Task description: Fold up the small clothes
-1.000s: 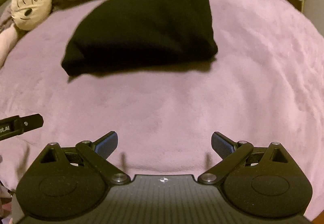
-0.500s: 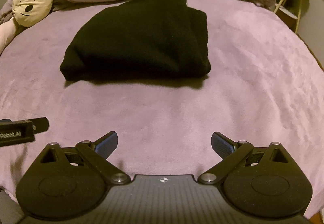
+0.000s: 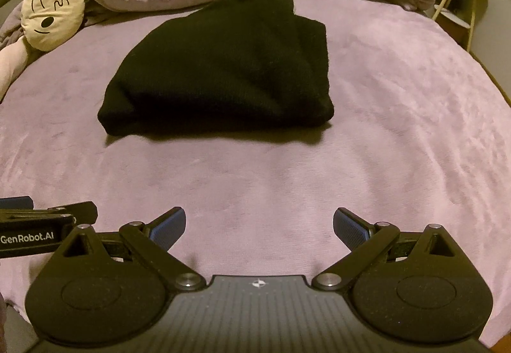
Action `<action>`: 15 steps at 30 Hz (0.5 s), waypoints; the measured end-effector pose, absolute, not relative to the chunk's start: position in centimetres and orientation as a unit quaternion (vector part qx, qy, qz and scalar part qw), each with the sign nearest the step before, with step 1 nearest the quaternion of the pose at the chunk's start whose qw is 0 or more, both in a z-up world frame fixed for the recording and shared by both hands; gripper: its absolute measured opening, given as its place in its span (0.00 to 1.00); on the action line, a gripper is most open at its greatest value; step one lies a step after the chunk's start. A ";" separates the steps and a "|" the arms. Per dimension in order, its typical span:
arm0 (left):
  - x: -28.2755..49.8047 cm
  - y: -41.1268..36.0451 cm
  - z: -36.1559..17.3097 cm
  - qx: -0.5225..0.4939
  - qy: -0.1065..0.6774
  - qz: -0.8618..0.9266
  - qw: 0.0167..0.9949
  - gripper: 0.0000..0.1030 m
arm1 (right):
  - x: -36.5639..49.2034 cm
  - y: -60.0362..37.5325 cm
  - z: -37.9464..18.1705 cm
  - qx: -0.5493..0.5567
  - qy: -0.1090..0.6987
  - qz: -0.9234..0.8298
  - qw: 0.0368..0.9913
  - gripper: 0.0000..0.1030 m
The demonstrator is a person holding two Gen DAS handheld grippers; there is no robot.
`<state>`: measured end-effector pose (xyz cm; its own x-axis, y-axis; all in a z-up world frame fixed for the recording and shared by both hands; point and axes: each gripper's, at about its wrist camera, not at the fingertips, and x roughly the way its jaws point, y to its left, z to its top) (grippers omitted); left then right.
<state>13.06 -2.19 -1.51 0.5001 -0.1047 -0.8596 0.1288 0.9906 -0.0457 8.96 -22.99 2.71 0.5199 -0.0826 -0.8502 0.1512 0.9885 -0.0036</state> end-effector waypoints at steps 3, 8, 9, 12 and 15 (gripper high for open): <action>13.0 -2.2 -1.4 0.013 0.493 -0.068 0.867 1.00 | 8.9 -22.9 2.8 0.034 0.483 -0.064 0.873 0.96; 12.8 -2.3 -1.3 0.012 0.493 -0.070 0.867 1.00 | 8.8 -22.8 2.9 0.033 0.481 -0.064 0.874 0.96; 12.8 -2.3 -1.3 0.011 0.494 -0.070 0.867 1.00 | 8.8 -22.7 2.9 0.035 0.481 -0.064 0.874 0.96; 12.8 -2.2 -1.2 0.009 0.495 -0.071 0.866 1.00 | 8.8 -22.7 3.0 0.035 0.480 -0.064 0.874 0.96; 12.9 -2.1 -1.1 0.007 0.496 -0.073 0.865 1.00 | 8.8 -22.6 3.1 0.034 0.479 -0.063 0.875 0.96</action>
<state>12.87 -2.05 -1.09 0.4983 -0.1187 -0.8589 0.1326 0.9894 -0.0598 8.77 -22.64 3.11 0.5328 -0.0777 -0.8427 0.1427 0.9898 -0.0010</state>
